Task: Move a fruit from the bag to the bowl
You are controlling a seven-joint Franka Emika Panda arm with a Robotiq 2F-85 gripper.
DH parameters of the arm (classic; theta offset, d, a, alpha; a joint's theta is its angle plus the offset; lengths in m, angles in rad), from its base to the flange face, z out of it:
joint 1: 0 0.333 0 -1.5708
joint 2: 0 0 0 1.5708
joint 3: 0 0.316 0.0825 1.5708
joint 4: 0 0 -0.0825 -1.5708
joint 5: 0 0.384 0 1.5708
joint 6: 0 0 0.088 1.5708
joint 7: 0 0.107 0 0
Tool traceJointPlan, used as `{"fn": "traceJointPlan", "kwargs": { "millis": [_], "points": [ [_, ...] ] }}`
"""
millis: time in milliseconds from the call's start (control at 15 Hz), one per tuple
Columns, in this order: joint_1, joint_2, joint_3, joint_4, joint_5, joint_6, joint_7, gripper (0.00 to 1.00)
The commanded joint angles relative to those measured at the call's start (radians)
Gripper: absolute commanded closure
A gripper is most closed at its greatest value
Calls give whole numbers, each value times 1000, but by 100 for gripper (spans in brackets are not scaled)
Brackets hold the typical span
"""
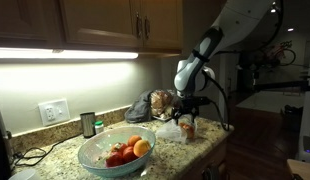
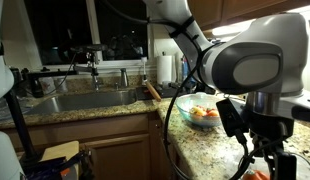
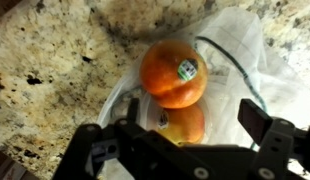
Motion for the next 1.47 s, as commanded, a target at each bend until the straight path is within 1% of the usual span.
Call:
{"fn": "traceJointPlan", "kwargs": {
  "millis": [0,333,533,1400],
  "points": [
    [34,-84,-36,-66,-63,-51,69,0],
    [37,-109,-42,-73,-122,-102,123,0],
    [27,-111,-35,-73,-127,-110,122,0],
    [7,-62,-22,-57,-102,-58,95,0]
  ]
}}
